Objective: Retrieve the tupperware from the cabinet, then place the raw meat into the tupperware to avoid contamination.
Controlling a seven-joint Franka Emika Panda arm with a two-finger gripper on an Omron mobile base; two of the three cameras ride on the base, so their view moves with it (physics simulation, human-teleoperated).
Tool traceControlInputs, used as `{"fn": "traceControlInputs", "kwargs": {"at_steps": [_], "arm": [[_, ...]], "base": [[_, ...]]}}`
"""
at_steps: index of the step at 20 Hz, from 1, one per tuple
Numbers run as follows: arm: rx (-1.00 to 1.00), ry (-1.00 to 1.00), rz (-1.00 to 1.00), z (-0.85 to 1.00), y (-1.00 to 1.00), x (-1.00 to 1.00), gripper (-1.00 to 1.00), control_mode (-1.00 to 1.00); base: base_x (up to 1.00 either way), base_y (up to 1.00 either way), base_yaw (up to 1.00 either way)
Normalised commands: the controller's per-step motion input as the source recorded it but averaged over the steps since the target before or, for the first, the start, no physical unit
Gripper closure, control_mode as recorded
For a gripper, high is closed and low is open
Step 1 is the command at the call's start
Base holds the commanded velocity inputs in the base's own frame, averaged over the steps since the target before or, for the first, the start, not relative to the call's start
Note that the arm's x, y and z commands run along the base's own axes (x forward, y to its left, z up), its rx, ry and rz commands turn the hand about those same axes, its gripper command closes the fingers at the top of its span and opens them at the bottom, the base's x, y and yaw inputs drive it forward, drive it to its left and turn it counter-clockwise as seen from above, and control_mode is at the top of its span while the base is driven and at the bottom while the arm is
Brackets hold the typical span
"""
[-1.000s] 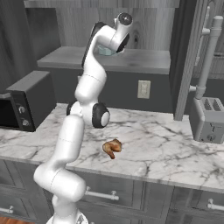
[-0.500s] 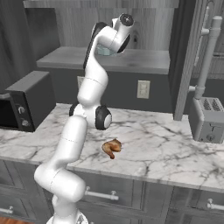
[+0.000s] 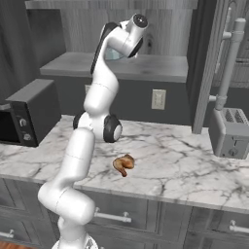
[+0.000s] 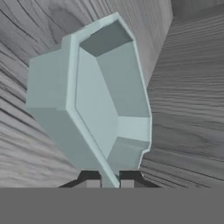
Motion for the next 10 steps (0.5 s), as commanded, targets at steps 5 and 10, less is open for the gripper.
{"fn": "traceControlInputs", "kwargs": {"at_steps": [5, 10], "arm": [[0.00, 0.05, 0.02, -0.08, 0.21, 0.00, 1.00, -1.00], [0.00, -0.01, 0.00, 0.00, 0.02, -0.12, 1.00, -1.00]], "base": [[0.00, 0.00, 0.00], [0.00, 0.00, 0.00]]}}
